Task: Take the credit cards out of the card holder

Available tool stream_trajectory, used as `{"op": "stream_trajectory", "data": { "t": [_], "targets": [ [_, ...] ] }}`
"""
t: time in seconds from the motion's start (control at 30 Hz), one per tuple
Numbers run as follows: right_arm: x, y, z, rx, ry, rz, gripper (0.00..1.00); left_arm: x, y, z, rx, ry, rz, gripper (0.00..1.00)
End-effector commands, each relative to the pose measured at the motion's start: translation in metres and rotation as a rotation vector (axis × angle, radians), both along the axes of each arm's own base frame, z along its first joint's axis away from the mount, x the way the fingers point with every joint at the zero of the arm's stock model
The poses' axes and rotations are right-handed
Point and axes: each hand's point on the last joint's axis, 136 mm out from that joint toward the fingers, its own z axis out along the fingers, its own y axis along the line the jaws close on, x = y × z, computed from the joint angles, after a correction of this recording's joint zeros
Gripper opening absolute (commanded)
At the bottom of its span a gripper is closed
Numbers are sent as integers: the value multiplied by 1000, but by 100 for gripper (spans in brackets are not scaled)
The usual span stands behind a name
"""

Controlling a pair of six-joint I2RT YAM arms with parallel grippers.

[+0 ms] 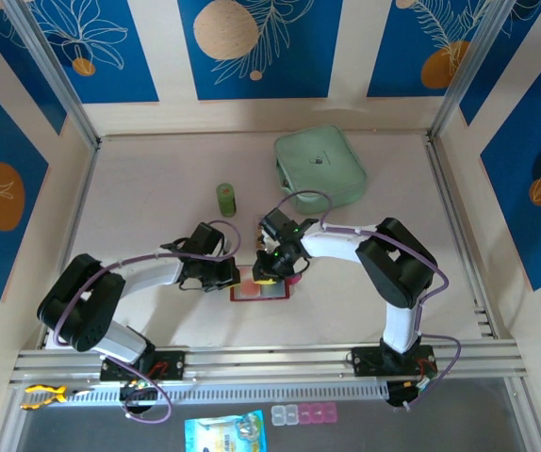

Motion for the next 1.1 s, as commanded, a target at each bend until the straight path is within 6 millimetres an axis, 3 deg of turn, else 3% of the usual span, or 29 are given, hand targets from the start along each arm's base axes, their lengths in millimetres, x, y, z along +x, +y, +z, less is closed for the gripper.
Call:
{"op": "stream_trajectory", "data": {
  "t": [0.0,1.07],
  "targets": [
    [-9,-5,-9,-29,34,-6,19,-22,22,-22,93,102,20,6],
    [-6,-10,7,-16,-15,-26,20,-25,21,-25,99,130,9,6]
  ]
}}
